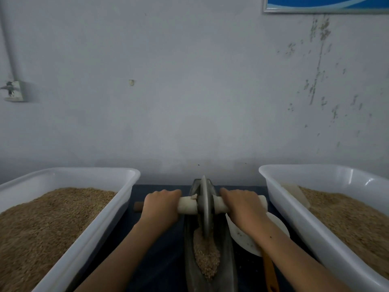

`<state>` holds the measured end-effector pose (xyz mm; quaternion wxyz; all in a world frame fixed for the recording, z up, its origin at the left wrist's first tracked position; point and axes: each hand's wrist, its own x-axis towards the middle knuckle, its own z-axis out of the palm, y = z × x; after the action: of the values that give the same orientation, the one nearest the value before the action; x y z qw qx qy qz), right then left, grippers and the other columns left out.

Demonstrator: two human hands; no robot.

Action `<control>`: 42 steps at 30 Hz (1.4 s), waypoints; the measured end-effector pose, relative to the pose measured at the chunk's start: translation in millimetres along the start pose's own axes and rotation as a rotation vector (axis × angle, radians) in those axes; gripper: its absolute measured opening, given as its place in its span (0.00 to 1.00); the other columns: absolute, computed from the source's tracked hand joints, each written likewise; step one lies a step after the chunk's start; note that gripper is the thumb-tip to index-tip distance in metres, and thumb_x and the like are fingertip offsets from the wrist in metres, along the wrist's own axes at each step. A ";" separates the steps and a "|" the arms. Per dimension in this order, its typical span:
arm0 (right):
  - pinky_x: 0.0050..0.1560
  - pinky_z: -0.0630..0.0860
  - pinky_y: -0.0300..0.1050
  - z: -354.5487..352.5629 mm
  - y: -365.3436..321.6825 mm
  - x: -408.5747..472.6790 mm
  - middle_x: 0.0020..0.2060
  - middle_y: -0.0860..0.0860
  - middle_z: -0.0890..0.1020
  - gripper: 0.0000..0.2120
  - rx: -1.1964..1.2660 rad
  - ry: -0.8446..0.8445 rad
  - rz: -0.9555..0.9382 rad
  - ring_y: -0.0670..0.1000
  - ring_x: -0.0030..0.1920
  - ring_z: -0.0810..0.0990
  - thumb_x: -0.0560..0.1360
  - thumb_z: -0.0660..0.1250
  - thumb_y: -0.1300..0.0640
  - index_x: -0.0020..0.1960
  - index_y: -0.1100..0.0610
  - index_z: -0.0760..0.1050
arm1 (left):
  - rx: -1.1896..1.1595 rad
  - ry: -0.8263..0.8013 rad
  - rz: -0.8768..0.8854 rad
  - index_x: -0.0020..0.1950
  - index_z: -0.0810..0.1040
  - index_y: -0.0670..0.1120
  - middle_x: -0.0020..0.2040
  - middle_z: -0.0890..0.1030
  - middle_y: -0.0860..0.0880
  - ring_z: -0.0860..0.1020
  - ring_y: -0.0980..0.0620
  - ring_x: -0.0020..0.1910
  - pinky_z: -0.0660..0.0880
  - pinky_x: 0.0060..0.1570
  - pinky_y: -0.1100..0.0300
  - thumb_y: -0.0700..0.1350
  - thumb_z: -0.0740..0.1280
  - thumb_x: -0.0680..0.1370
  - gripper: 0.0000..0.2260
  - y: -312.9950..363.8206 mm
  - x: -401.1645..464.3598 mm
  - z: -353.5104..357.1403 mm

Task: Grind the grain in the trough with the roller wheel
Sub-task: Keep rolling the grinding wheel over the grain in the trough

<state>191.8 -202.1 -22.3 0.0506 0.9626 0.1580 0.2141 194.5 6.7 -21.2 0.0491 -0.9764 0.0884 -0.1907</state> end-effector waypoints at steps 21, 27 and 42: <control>0.41 0.64 0.45 -18.6 0.5 -1.0 0.49 0.53 0.79 0.09 -0.007 -0.212 -0.056 0.56 0.49 0.78 0.74 0.63 0.61 0.54 0.54 0.71 | -0.050 -0.317 0.023 0.57 0.75 0.49 0.51 0.80 0.49 0.78 0.51 0.48 0.70 0.44 0.58 0.51 0.69 0.72 0.15 -6.0 -1.2 -12.8; 0.45 0.71 0.48 -1.3 4.7 -4.9 0.48 0.52 0.80 0.08 0.078 -0.061 0.005 0.56 0.47 0.78 0.76 0.61 0.59 0.54 0.52 0.67 | 0.040 -0.010 0.022 0.57 0.73 0.51 0.52 0.78 0.50 0.77 0.50 0.51 0.66 0.43 0.59 0.51 0.65 0.75 0.11 2.6 -3.8 -5.7; 0.40 0.63 0.45 -8.7 2.5 -2.7 0.49 0.51 0.79 0.08 0.032 -0.121 -0.026 0.56 0.50 0.79 0.74 0.62 0.57 0.53 0.52 0.70 | 0.011 -0.217 0.044 0.56 0.74 0.48 0.51 0.80 0.49 0.78 0.49 0.50 0.68 0.43 0.58 0.51 0.67 0.73 0.14 -4.7 -1.7 -11.8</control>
<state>186.5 -205.1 -15.0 0.0473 0.9723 0.1708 0.1525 189.2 10.8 -10.4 0.0682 -0.9888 0.1031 -0.0834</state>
